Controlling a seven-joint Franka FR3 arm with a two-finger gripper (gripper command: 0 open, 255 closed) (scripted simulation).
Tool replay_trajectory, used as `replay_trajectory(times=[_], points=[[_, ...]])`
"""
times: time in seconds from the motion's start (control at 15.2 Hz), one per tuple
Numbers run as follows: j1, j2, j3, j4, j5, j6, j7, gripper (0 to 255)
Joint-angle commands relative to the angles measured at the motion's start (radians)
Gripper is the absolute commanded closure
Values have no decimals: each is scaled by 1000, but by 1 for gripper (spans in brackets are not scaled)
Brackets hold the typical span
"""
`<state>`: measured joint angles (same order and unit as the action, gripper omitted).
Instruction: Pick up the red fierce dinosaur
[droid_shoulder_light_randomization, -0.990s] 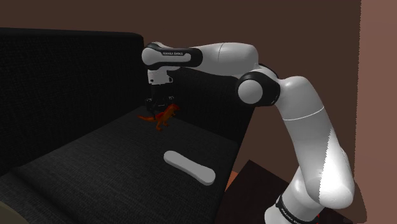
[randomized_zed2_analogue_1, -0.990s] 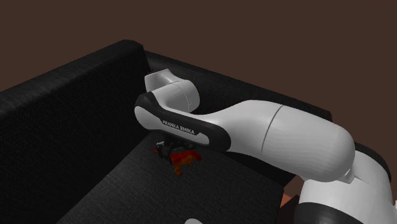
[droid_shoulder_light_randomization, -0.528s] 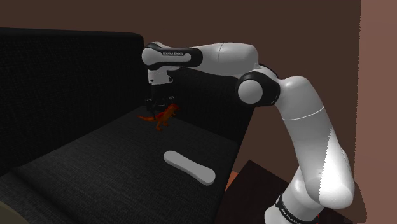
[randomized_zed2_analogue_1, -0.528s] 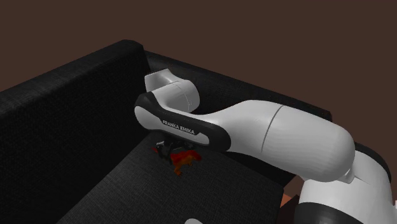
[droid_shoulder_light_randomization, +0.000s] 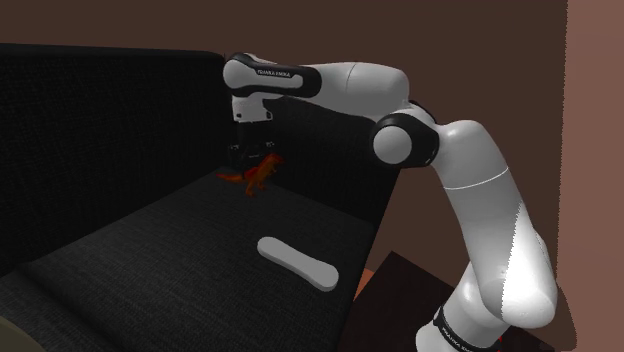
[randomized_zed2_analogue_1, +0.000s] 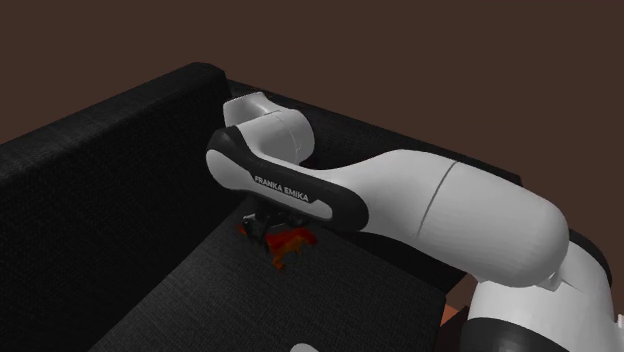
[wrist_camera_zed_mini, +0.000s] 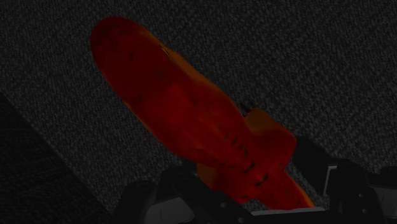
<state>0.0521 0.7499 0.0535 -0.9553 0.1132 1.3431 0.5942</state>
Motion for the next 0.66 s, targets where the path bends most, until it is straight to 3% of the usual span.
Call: replay_trajectory(times=[0.0, 0.46, 0.59], points=[[1, 8, 1, 38, 0, -30, 4, 255], [2, 64, 5, 231, 1, -166, 23, 255], [2, 67, 5, 238, 1, -170, 23, 255]])
